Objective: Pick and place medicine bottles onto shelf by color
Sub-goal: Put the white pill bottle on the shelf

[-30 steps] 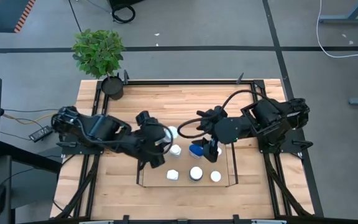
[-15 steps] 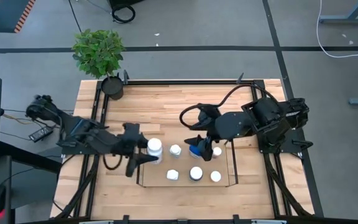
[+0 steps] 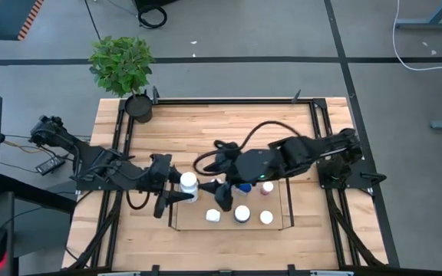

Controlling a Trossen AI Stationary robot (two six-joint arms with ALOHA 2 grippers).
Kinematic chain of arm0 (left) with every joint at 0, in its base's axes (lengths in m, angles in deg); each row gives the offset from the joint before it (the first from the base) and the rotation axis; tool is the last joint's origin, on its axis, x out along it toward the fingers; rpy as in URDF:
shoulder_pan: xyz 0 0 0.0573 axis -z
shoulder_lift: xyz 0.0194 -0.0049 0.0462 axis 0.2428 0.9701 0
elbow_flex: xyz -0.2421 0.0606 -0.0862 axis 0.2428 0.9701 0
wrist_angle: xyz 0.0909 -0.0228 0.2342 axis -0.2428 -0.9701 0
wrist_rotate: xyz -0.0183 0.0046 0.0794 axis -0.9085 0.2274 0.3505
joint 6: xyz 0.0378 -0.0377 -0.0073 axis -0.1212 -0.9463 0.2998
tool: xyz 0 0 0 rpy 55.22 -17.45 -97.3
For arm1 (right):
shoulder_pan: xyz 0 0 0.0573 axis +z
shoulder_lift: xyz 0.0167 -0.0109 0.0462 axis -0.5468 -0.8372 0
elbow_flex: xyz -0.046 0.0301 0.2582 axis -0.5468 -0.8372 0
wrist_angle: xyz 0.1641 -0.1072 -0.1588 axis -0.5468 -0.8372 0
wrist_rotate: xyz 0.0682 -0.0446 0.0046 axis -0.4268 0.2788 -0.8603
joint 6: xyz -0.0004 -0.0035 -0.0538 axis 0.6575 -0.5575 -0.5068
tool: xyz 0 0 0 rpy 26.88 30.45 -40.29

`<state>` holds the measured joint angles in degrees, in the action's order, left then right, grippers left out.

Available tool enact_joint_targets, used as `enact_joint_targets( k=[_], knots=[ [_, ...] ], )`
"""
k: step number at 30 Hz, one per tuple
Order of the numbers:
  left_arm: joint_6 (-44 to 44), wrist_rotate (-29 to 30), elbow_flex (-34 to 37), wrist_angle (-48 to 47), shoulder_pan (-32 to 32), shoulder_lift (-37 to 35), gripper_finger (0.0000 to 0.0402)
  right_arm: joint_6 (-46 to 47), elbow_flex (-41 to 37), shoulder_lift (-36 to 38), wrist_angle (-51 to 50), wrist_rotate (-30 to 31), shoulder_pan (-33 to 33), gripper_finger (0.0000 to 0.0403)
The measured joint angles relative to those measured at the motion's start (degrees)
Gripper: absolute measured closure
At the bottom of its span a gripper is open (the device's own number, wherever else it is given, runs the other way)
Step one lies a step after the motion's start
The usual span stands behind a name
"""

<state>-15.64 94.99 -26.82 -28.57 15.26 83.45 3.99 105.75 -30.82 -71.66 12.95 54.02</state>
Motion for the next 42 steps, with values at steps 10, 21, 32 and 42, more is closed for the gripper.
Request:
enact_joint_targets(
  k=[10, 21, 32, 42],
  knots=[
    [0.98, -0.2, -0.04, -0.23, 0.59, 0.08, 0.0188, -3.69, 0.0, -4.02, 8.12, -0.72, -0.68, 0.0129],
    [1.05, -0.59, -0.04, -0.16, 0.56, 0.08, 0.0187, -4.54, 0.0, -4.26, 7.79, 1.87, -0.78, 0.0123],
    [1.05, -0.59, -0.04, -0.03, 0.56, 0.08, 0.0186, -4.35, 0.0, -4.71, 7.92, 2.24, -0.53, 0.006],
    [1.03, -0.59, -0.04, 0.1, 0.56, 0.11, 0.0187, -6.12, 0.0, -5.15, 7.98, 2.7, -0.49, 0.0063]
  ],
)
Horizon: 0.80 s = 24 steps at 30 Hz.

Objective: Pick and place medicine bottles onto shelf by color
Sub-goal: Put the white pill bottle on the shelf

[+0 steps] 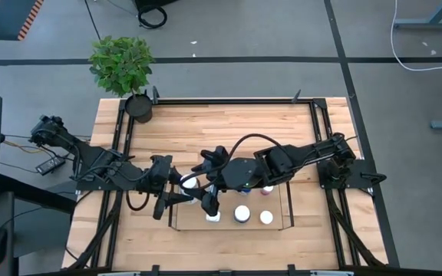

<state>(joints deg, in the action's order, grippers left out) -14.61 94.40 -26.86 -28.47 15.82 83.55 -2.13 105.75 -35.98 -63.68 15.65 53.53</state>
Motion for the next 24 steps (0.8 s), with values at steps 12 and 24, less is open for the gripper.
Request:
enact_joint_targets(
  k=[12, 24],
  knots=[
    [-0.02, 0.0, 0.0, 0.13, -0.07, 0.0, 0.0186, -1.33, -0.52, -0.04, -0.41, 0.24, -0.11, 0.0077],
    [-0.03, 0.02, 0.0, 0.33, -0.07, 0.0, 0.0185, -1.13, -0.55, -0.04, -0.25, -0.88, -0.44, 0.0105]
  ],
)
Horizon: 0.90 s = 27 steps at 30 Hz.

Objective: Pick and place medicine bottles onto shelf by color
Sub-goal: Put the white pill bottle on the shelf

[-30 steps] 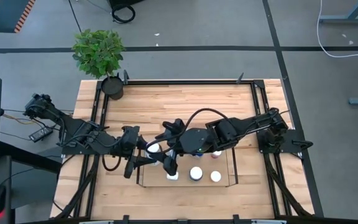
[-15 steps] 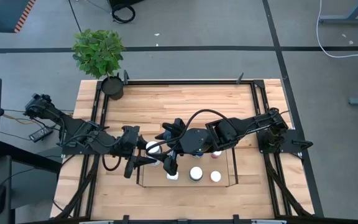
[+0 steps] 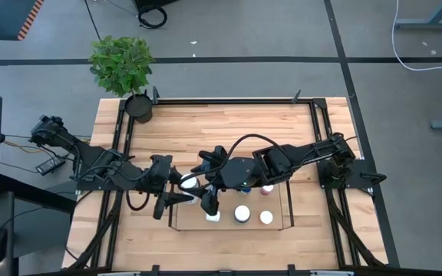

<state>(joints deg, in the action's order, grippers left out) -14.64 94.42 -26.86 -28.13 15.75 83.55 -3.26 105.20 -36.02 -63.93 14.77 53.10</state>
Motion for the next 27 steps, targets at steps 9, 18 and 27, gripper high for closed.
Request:
enact_joint_targets(
  k=[9, 18, 27],
  knots=[
    [-0.08, 0.11, 0.0, -0.05, 0.0, 0.0, 0.0182, -0.6, 0.0, 0.0, 0.03, -0.41, -0.63, 0.0142],
    [0.01, 0.26, 0.0, -0.12, 0.0, 0.02, 0.0176, -1.55, 0.0, 0.0, 0.1, -1.27, -0.79, 0.0199],
    [0.2, 0.24, 0.0, -0.14, 0.0, 0.02, 0.0175, -2.77, 0.0, 0.0, 0.08, -1.25, -0.79, 0.0199]
  ],
)
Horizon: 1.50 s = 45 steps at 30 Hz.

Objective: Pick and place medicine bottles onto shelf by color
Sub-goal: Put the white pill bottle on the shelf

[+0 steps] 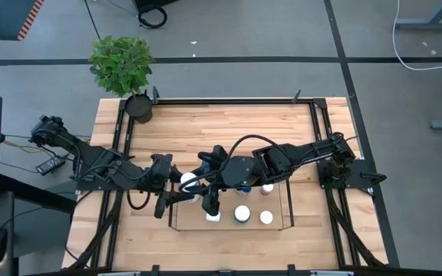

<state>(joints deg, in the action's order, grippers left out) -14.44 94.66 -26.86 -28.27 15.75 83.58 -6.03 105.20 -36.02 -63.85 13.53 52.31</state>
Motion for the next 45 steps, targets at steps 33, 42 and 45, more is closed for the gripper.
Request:
enact_joint_targets(
  k=[33, 42, 45],
  knots=[
    [5.84, 0.33, -0.11, -4.74, -0.28, -7.93, 0.015, -3.5, 3.08, -0.07, 1.84, -0.22, -1.19, 0.0199],
    [5.97, 0.62, -0.09, -4.86, -0.33, -9.36, 0.0149, -4.07, 3.1, -0.07, 2.71, -0.51, -2.14, 0.0199],
    [5.82, 0.64, -0.02, -5.67, -0.35, -10.94, 0.0143, -3.93, 3.17, -0.02, 1.99, -0.85, -2.21, 0.0199]
  ],
)
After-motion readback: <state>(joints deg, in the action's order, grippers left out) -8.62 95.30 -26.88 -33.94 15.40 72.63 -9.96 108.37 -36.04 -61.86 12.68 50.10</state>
